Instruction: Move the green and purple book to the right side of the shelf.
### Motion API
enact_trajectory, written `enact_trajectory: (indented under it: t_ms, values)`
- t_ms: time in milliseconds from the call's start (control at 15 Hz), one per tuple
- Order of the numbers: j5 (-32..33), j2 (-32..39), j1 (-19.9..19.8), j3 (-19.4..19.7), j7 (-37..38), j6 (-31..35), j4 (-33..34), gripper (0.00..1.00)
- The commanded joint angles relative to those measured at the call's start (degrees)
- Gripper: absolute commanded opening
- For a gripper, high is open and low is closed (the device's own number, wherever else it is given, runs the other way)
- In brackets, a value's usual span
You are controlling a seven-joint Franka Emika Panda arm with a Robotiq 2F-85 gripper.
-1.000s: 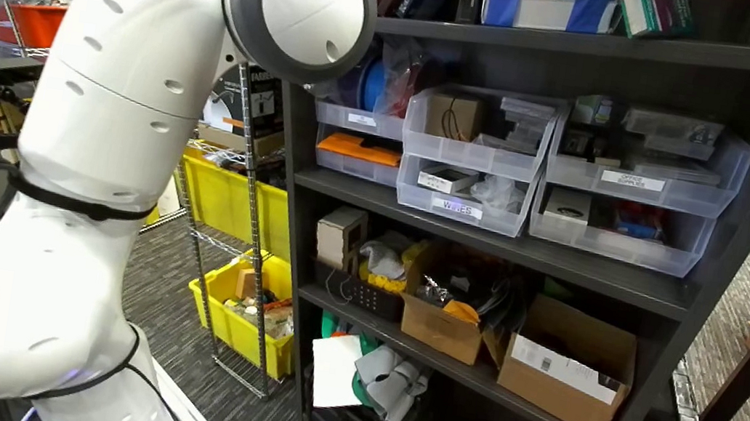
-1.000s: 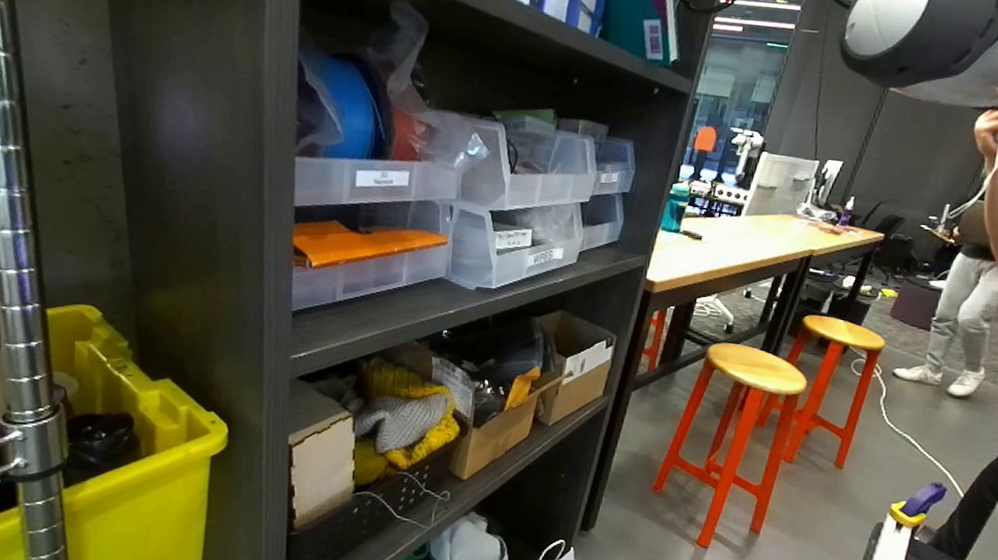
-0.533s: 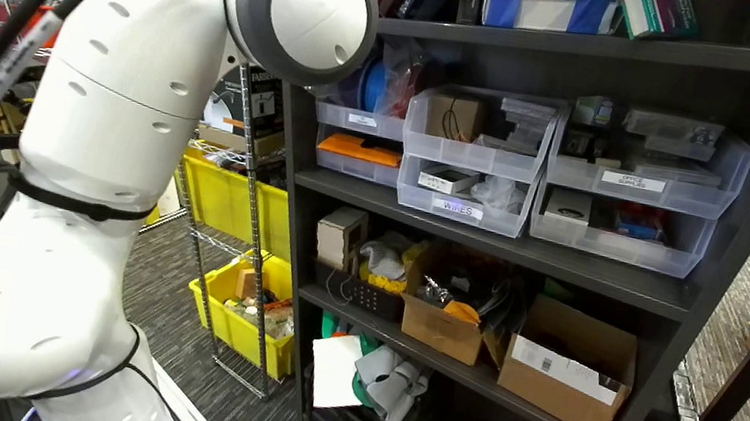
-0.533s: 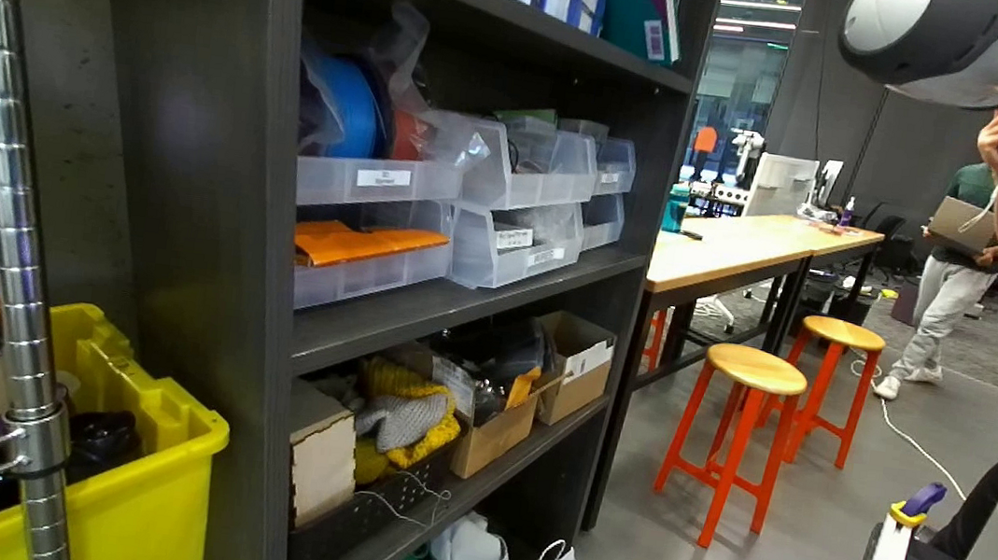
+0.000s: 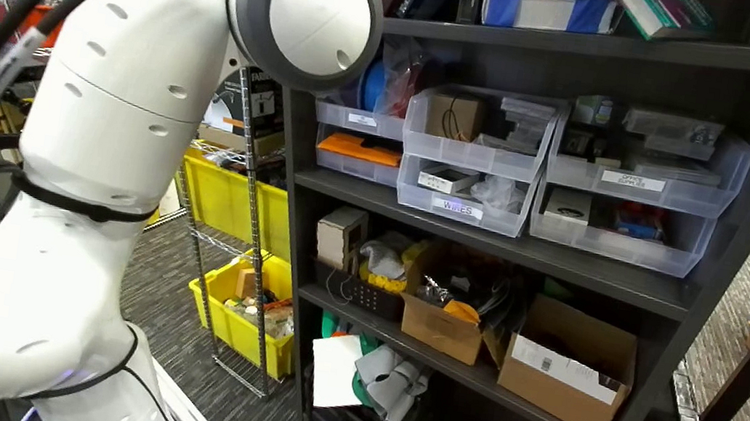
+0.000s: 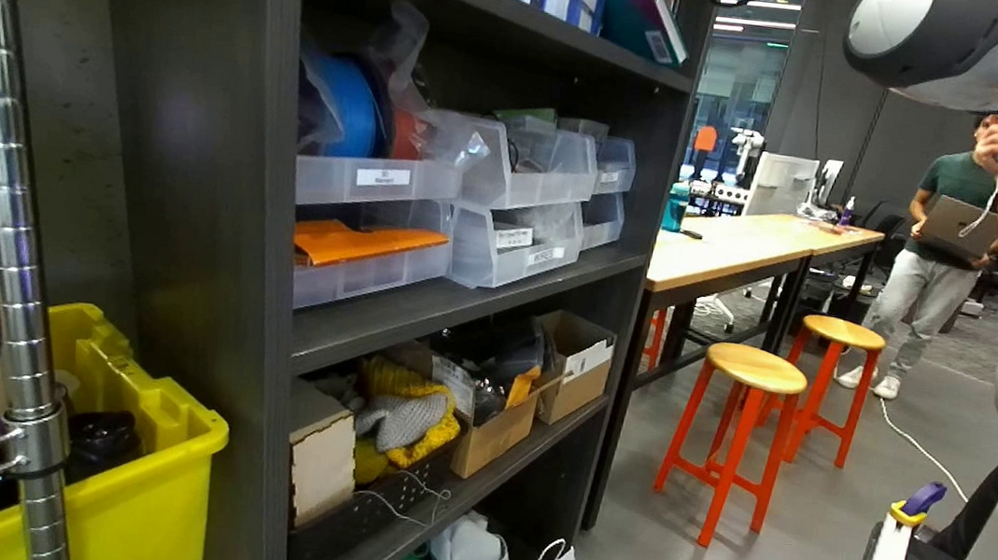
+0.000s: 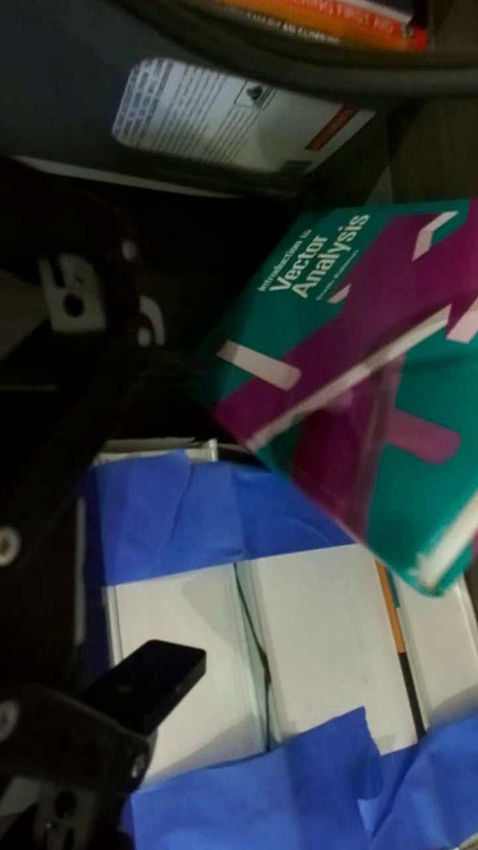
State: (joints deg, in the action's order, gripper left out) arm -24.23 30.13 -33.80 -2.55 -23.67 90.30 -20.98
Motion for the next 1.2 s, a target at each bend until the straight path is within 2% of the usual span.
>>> enact_trajectory:
  t_ms: [0,933,1133]
  values:
    - [1.7,-1.3,-1.8,-0.7,1.7,-3.4,-0.6,1.0]
    - [3.9,0.5,-2.6,-0.6,5.0,-13.6,0.9,1.0]
    - [3.7,-1.1,-2.5,-0.8,4.6,-15.3,-0.8,1.0]
